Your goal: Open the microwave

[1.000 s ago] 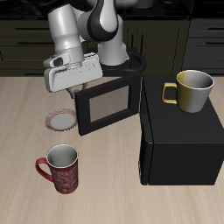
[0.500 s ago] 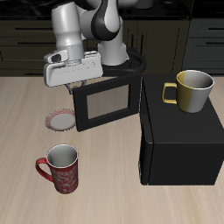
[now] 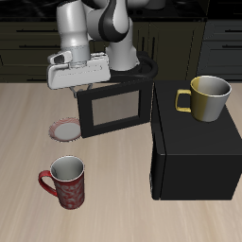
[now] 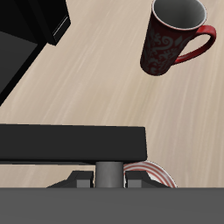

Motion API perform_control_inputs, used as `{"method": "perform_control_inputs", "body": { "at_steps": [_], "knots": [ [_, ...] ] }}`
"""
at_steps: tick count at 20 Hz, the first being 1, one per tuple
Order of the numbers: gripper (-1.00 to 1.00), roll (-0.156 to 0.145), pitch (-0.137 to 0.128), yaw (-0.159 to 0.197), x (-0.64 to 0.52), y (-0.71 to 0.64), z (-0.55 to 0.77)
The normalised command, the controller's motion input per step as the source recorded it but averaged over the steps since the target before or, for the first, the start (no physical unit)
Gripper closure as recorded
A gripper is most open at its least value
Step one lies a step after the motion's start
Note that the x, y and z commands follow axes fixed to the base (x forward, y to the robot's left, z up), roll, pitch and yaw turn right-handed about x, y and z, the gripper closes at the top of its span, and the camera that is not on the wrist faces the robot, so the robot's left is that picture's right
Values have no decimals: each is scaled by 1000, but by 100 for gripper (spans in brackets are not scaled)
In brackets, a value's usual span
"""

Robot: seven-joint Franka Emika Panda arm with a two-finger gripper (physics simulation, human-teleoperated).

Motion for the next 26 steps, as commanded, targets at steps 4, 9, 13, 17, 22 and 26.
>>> {"method": "perform_control_inputs", "body": {
  "at_steps": [4,9,13,17,22,26],
  "knots": [
    [100,-2,33,-67,-262,-163,-206],
    [100,-18,13,-73,-167,-147,-60],
    [100,46,37,-39,-196,131,-181],
    [100,10,20,-75,-193,19,-74],
    [100,-39,82,-117,-69,-204,-78],
    [100,-76,-7,-76,-288,-297,-76]
  ]
}}
